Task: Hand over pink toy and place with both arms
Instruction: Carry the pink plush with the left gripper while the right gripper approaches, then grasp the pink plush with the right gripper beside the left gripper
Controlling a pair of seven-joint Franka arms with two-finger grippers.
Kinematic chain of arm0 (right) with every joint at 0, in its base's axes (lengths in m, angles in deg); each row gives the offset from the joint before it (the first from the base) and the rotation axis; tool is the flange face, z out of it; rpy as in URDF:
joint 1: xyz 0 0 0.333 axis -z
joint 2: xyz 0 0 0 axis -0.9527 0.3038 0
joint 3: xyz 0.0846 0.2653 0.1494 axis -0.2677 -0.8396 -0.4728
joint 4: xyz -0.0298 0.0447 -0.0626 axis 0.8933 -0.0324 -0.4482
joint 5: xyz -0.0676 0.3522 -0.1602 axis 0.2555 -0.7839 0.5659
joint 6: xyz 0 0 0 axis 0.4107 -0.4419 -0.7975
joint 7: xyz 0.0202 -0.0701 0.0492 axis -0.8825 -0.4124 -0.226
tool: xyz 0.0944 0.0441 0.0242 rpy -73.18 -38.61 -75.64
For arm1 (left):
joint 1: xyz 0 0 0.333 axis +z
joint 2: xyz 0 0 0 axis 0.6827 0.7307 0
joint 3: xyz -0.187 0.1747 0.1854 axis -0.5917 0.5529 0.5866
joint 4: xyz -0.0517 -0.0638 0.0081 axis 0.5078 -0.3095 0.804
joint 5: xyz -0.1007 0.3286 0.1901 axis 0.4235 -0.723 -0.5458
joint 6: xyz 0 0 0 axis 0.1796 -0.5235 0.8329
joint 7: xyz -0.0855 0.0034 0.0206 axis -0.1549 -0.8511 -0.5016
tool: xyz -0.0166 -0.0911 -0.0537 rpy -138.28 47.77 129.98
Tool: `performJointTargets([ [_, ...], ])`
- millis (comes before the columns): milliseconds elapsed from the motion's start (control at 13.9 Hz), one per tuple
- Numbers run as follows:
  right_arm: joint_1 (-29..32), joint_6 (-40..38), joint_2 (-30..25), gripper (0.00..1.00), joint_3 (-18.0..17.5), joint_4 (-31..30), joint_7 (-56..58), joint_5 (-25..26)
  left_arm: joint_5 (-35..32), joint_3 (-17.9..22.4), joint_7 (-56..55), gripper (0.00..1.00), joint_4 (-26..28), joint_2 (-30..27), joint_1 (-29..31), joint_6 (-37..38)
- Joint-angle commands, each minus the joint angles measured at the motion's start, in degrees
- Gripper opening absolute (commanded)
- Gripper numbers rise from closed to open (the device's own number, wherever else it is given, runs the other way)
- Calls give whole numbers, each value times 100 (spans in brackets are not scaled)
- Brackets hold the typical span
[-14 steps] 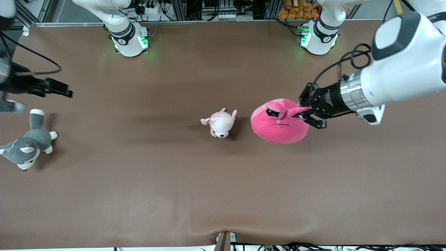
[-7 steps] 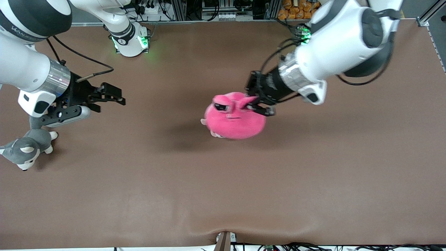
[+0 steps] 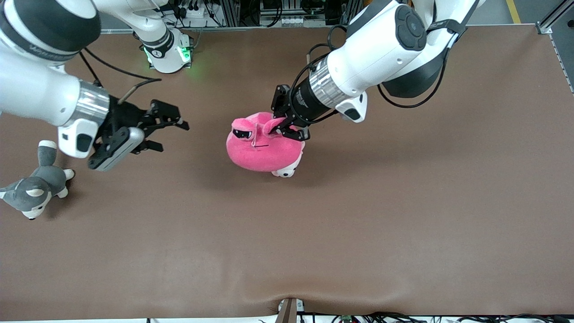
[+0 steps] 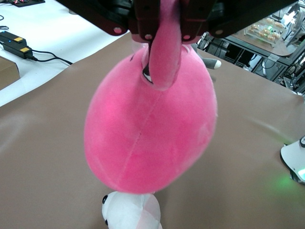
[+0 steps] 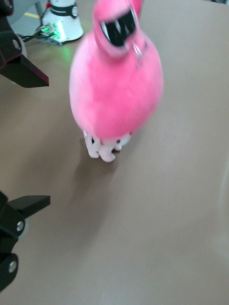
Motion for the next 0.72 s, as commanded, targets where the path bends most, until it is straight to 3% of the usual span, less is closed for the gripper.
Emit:
performJointTargets([
  [0,-359,-20,-68,100,59,79,321,27,-3,108,-248,0,-203,124,-188,-200],
  [215,-798,-2,-85,100,51,79,348,464,-99,126,-397,0,-203,177,-320,-482],
  [431,-1379,550,-77,100,51,79,296,1396,-467,126,-555,0,-194,264,-487,-632],
  [646,-1512,683,-59,100,60,79,295,1661,-609,126,-617,0,-194,308,-539,-641],
])
